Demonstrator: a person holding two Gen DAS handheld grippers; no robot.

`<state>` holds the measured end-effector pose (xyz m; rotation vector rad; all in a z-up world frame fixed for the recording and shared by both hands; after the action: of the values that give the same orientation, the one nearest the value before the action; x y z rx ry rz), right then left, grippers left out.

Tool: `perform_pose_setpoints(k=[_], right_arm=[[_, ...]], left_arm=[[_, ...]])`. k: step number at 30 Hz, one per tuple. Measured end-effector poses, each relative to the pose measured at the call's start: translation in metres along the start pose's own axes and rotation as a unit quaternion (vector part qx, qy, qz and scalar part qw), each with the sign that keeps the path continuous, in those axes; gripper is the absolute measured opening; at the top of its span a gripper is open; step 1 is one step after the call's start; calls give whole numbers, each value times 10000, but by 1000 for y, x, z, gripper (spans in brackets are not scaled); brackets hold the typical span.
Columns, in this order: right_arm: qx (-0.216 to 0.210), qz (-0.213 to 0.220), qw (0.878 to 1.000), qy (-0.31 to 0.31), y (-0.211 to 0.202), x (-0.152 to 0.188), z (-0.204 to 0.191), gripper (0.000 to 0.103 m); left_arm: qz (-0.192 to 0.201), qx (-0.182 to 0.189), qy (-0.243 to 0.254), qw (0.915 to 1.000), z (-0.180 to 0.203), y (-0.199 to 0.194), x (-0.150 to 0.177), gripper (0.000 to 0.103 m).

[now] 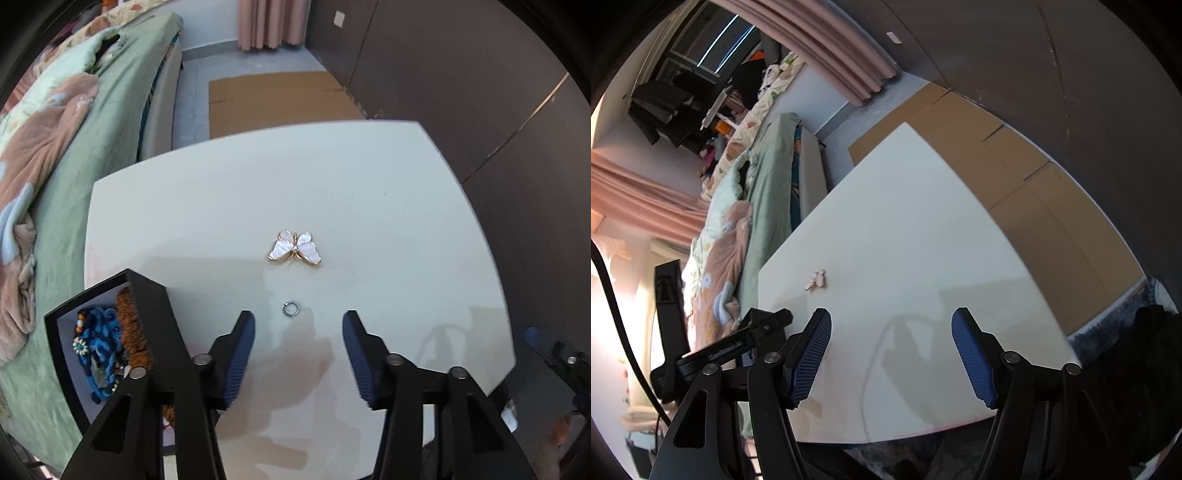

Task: Organize jewelry
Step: 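Move both grippers back toward the silver ring and butterfly brooch, then grasp the small silver ring with the left gripper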

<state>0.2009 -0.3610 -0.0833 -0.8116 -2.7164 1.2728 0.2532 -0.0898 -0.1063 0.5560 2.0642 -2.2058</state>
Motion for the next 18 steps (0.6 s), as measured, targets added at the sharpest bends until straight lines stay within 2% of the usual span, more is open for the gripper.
perform_pose_setpoints(k=[5,9,18], right_arm=[[61,25,9999,99,-3,-1,13,68],[111,32,9998,136,-3,-2,20,68],[280,-18,9995,155,7,-2,23,68]], left_arm=[[-113,-131,32,9998,4,14,-4,48],[-182,-201,91,9996,9,23,-7,40],[-301,-440,138,9985,15,42,-8,35]])
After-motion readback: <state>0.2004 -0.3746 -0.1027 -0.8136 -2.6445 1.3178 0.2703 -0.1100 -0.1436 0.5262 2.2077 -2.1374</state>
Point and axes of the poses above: each gripper's, at about its wrist camera, not at the fingertips, and y roughly the way its jaws point, z to its right, x to its underside, the point moved 1 cm from there along y, roughly the way its jaws point, and after that the axes turned 13 degrees about y, right-handed, at the moved point
